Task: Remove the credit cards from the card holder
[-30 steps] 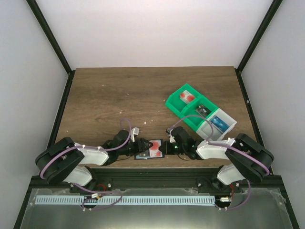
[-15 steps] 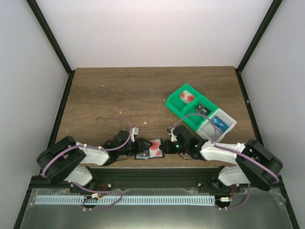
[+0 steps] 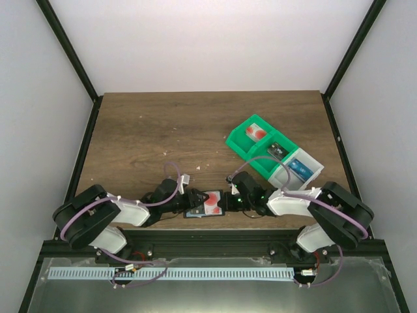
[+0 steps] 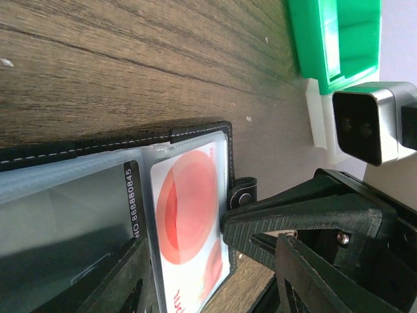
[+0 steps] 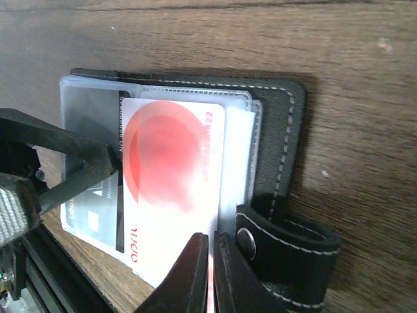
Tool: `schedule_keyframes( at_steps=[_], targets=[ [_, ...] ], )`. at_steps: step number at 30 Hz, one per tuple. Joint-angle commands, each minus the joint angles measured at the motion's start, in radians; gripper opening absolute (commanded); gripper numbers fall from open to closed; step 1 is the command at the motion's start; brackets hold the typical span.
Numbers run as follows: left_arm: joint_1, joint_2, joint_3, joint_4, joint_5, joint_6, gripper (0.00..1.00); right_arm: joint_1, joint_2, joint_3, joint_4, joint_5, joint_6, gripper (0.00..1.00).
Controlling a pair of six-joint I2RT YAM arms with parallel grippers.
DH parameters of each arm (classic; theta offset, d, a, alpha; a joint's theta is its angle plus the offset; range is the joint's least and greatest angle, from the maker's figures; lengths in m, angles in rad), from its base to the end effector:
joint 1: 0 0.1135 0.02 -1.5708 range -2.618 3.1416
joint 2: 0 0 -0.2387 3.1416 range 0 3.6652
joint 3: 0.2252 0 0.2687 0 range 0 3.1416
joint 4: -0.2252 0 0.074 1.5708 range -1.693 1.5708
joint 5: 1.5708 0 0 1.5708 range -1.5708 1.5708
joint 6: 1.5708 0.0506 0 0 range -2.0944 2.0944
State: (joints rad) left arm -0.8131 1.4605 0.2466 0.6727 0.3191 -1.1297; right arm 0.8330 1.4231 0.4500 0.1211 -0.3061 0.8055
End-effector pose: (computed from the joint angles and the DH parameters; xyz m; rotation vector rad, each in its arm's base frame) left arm 0.1576 -0.1896 0.0634 -0.1663 2.4596 -1.3696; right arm 0.1652 0.2044 0.0749 -0.1924 2.6810 1.0192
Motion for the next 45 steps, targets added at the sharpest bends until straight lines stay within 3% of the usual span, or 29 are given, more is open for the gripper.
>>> schedule_keyframes(
  at_steps=[1, 6, 16, 23, 27, 31, 37, 45],
  targets=[
    [0.003, 0.034, -0.019, 0.037, 0.003, 0.003, 0.55, 0.005, 0.046, -0.004, 0.024, 0.011, 0.022, 0.05],
    [0.002, 0.051, -0.025, 0.076, 0.018, 0.002, 0.54, 0.006, 0.059, -0.052, 0.056, -0.001, 0.043, 0.05],
    [0.002, 0.046, -0.022, 0.071, 0.011, 0.004, 0.35, 0.006, 0.045, -0.063, 0.06, 0.004, 0.042, 0.05],
    [0.002, 0.063, -0.014, 0.07, 0.021, 0.007, 0.3, 0.006, 0.037, -0.07, 0.064, 0.004, 0.04, 0.05],
    [0.003, 0.064, -0.009, 0.062, 0.023, 0.012, 0.19, 0.005, 0.037, -0.073, 0.065, 0.005, 0.04, 0.05],
    [0.002, 0.064, -0.01, 0.066, 0.03, 0.023, 0.0, 0.005, 0.039, -0.075, 0.065, 0.007, 0.043, 0.05],
    [0.003, 0.017, -0.024, 0.031, 0.021, 0.018, 0.0, 0.005, 0.046, -0.079, 0.063, 0.016, 0.041, 0.05],
    [0.041, -0.14, -0.055, -0.17, -0.006, 0.045, 0.0, 0.005, 0.039, -0.075, 0.039, 0.033, 0.036, 0.06]
  ],
)
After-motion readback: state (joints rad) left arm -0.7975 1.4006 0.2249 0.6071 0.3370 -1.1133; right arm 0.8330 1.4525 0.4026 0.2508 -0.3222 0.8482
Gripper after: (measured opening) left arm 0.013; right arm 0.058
